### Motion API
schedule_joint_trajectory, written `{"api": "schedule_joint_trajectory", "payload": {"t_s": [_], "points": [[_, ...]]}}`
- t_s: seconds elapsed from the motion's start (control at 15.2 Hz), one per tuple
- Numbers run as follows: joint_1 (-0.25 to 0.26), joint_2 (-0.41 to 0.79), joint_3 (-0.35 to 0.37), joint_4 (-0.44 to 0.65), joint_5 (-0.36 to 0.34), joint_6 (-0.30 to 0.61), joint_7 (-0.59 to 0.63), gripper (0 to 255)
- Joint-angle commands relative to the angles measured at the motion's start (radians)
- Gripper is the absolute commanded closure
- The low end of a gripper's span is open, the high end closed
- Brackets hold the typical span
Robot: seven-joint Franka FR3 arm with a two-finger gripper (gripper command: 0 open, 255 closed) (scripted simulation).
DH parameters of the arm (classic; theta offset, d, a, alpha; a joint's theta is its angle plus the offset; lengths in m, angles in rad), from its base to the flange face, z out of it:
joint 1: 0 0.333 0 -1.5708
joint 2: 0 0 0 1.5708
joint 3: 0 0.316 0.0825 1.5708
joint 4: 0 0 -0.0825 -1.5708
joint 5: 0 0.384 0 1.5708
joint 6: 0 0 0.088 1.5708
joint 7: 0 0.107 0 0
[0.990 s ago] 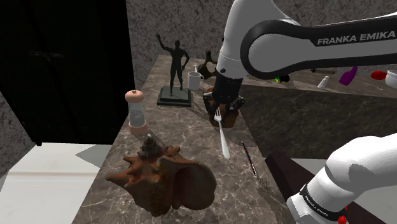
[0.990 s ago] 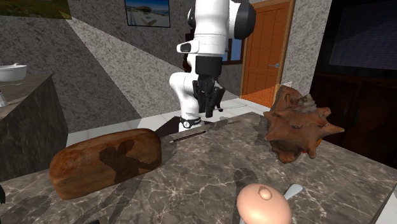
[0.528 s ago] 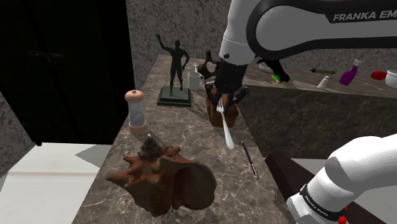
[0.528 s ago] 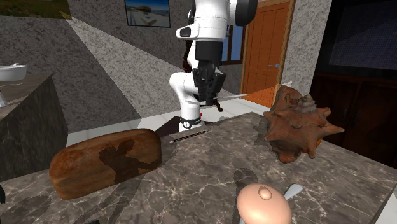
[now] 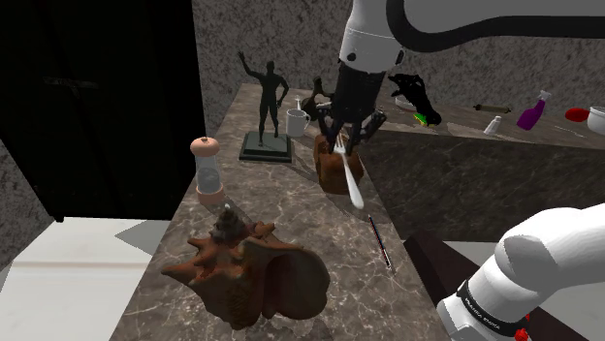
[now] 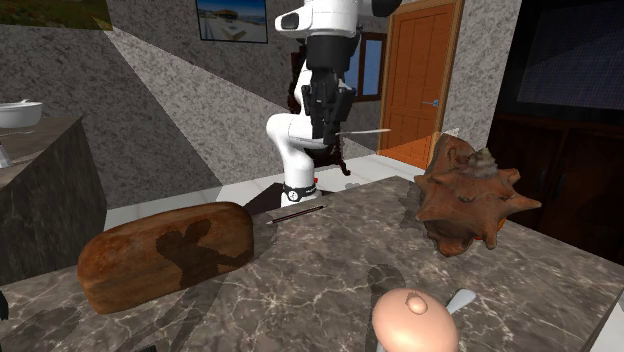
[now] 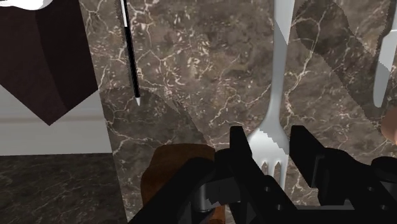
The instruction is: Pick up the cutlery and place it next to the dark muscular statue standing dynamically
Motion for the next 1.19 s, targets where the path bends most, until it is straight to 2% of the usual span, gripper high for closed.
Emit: {"api": "schedule_joint_trajectory", "payload": {"t_s": [0.0,1.12], "points": [[-0.003,0.005,-0.003,0.03,-0.005,-0.026,0.003,255],[-0.031,0.073,-0.021,0.311,-0.047,-0.243,0.025,255]]}}
